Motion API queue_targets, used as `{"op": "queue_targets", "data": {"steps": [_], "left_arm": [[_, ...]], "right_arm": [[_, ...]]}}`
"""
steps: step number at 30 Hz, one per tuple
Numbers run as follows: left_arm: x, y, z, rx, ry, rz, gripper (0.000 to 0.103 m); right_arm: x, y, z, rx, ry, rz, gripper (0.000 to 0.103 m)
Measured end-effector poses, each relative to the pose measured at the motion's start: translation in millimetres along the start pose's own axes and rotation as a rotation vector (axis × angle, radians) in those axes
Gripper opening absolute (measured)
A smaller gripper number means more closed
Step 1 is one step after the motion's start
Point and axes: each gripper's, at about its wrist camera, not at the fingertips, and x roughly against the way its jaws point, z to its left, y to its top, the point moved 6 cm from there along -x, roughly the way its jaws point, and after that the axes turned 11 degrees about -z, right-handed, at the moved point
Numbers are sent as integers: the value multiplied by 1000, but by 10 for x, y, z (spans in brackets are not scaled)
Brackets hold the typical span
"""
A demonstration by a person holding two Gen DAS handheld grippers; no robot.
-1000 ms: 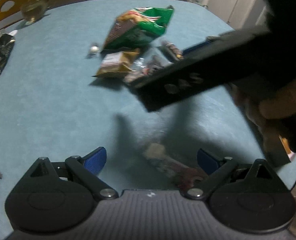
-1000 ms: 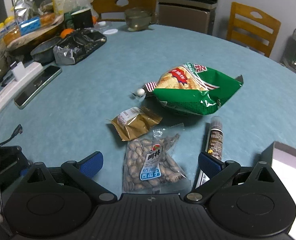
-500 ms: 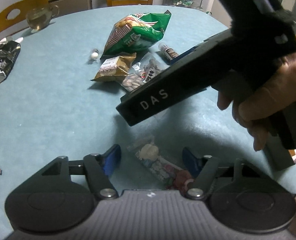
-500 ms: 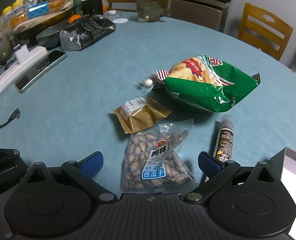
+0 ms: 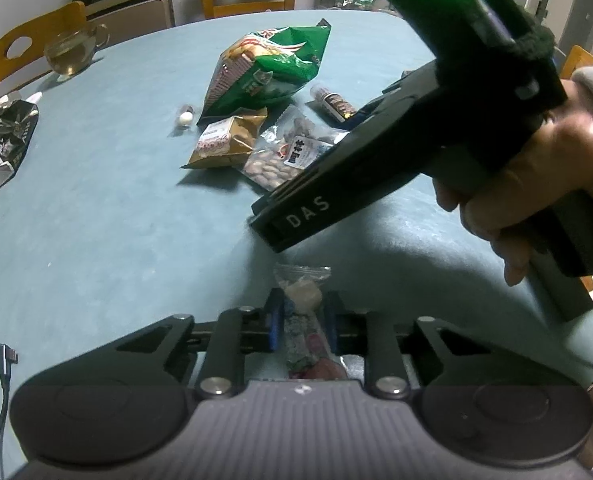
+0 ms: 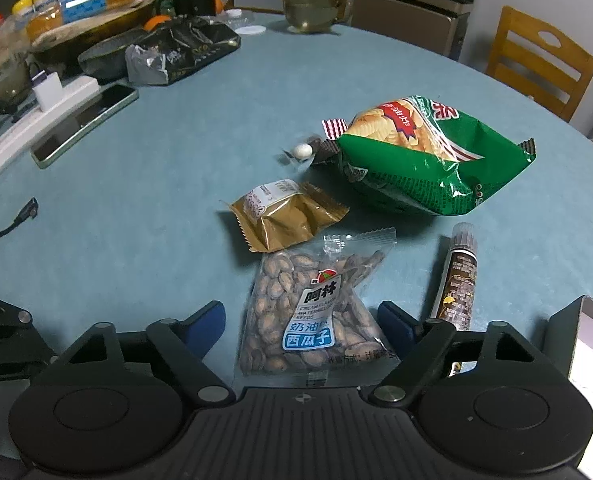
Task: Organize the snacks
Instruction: 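Grasp the clear candy bag with the left tool while the right grasps the seed bag, then carry the candy bag and seed bag with both tools over the white tray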
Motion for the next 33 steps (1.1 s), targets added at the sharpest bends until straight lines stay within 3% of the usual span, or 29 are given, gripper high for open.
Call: {"op": "queue_targets", "data": {"steps": [3,7,11,20,33], "left_arm": [[19,-3,34,12,0,11,15],[16,-8,114,35,5,24,15],[51,-30,206,53,23,30,14],[151,32,516,94,80,11,14],[217,334,590,41,46,-52,14]], "right_arm": [[-1,1,-14,-11,5,-4,80],[7,20,-27,-20,-10,-22,66],[8,30,-13,-23,-13,-29,62],[57,13,-52,-104,-26,-32,55],[408,-21,-79,-216,-64,-74,54]]}}
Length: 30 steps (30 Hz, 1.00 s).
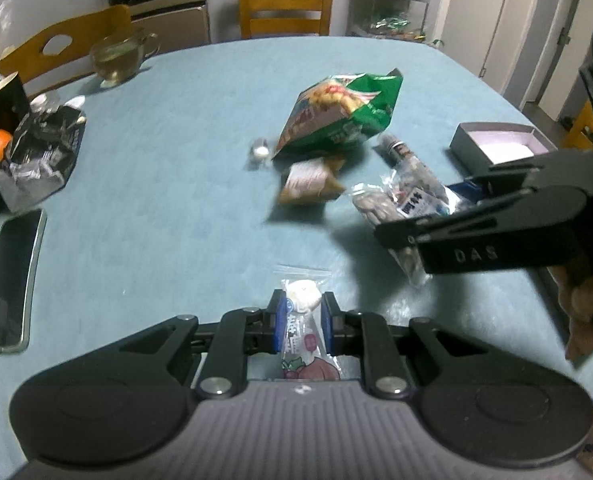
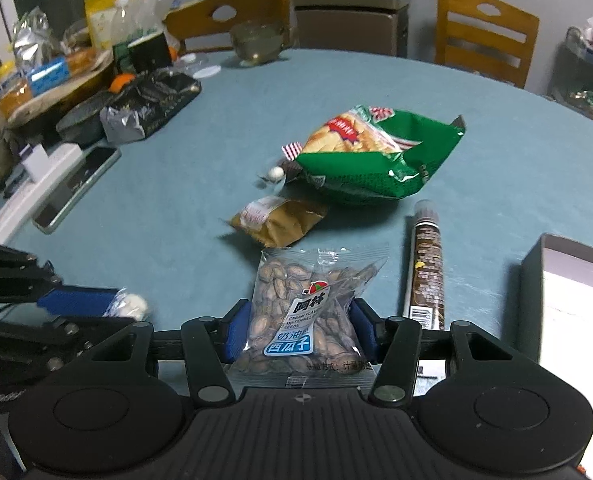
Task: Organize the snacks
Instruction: 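Carry the candy bag and seed bag with both tools over the white tray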
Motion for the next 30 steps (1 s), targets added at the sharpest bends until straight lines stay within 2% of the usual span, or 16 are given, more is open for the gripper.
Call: {"op": "queue_targets", "data": {"steps": [13,30], "left_arm": [[-42,239,-154,-81,-70,-43,14],[-129,433,-474,-176,-169,-60,14]], "right_arm": [[347,56,-83,-71,-71,-72,54],[700,-1,-371,-172,-194,-135,54]]}}
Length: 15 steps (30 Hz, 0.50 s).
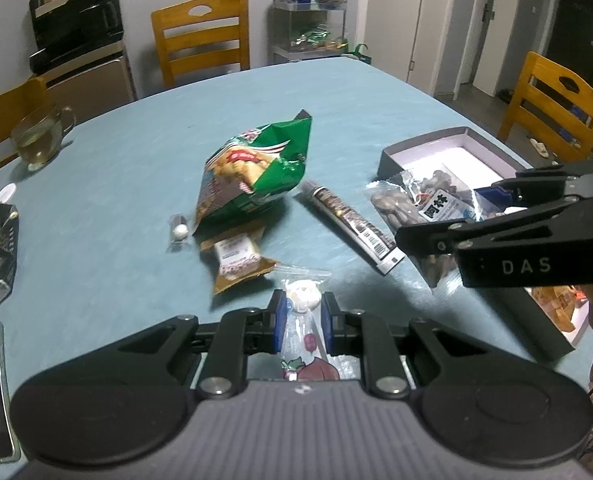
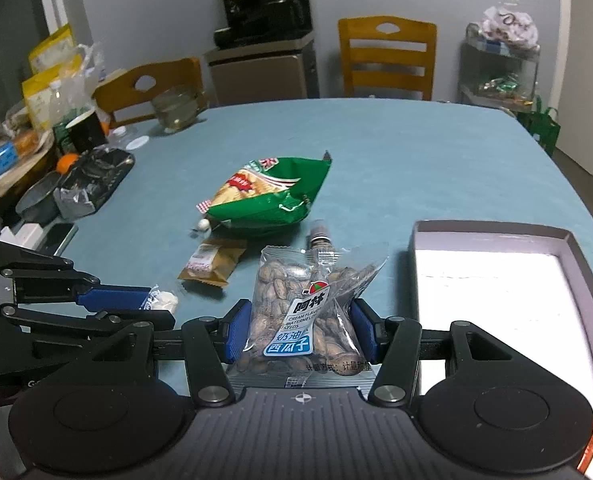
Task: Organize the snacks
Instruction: 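Carry the candy bag and seed bag with both tools over the white tray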
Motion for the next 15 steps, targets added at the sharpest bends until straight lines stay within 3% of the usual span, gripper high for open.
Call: {"op": "queue_targets", "data": {"steps": [15], "left_arm": [[-72,134,-182,-40,-52,-19,14]], "right_arm": [[133,-8,-168,-41,-52,-21,54]]}}
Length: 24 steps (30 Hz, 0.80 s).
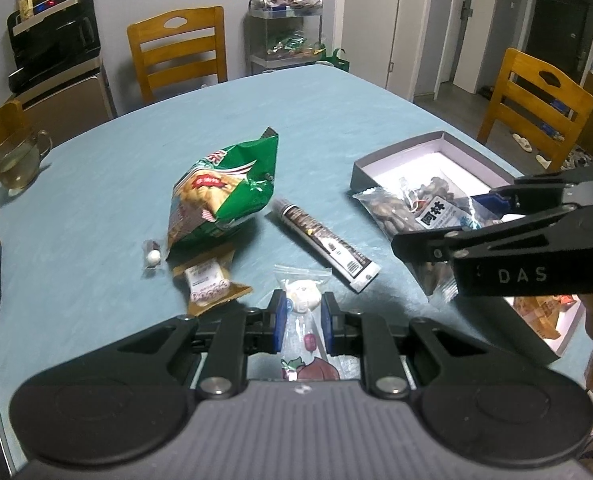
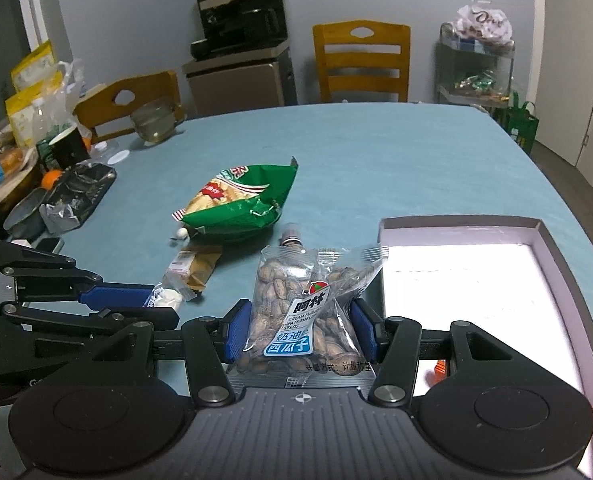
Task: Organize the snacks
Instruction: 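Carry the candy bag and seed bag with both tools over the white tray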
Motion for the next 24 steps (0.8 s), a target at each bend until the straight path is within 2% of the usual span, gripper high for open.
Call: {"op": "queue_targets", "data": {"steps": [8,24], "left_arm": [[-75,121,-166,-27,-45,-12,14],[-242,360,-733,-111,-184,-36,14]], "right_arm": [[84,-6,-123,-19,-33,-13,54],[388,-127,-578,-88,-157,-33,54]]}}
